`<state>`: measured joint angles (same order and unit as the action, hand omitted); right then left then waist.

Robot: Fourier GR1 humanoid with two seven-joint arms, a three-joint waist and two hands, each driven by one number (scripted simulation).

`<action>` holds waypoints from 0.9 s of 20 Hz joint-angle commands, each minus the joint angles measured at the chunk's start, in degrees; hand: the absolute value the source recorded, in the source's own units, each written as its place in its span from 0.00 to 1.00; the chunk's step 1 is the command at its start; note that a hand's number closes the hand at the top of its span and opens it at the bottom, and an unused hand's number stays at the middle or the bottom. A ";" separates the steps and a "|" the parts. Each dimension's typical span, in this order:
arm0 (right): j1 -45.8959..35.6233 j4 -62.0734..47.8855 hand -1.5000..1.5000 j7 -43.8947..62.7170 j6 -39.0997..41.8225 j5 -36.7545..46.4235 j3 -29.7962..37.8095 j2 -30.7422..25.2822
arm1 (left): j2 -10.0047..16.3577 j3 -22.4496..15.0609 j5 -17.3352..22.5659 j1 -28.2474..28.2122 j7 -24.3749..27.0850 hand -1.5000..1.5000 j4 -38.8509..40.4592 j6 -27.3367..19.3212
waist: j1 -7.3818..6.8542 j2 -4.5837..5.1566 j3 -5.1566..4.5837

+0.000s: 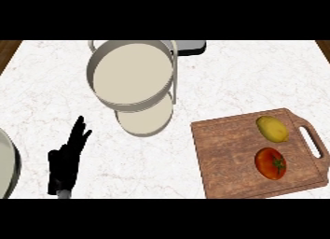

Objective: Pick the tomato from the cutting board and place it in the tiered basket

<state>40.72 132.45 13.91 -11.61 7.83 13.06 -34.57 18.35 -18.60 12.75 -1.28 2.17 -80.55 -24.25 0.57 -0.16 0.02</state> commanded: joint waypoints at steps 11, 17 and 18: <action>-9.56 3.81 0.00 28.79 4.12 31.87 -20.67 1.13 | -2.91 -1.27 -2.57 -1.35 -0.81 0.50 1.74 0.03 | -1.19 0.37 -0.17; -19.89 -5.63 0.00 32.90 7.82 35.77 -26.13 6.84 | -3.28 -0.24 -3.88 -1.47 -3.11 0.50 0.44 0.77 | -0.72 0.18 -0.04; -24.02 -4.39 0.00 38.48 8.45 40.13 -31.60 9.75 | -0.42 2.99 -1.30 -2.03 -0.92 0.50 0.76 3.88 | -1.17 0.23 -0.07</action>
<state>22.94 129.15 46.18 -5.69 41.96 -12.28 -29.09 16.86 -17.66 10.47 -1.34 0.12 -81.54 -22.68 -0.54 -0.09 0.12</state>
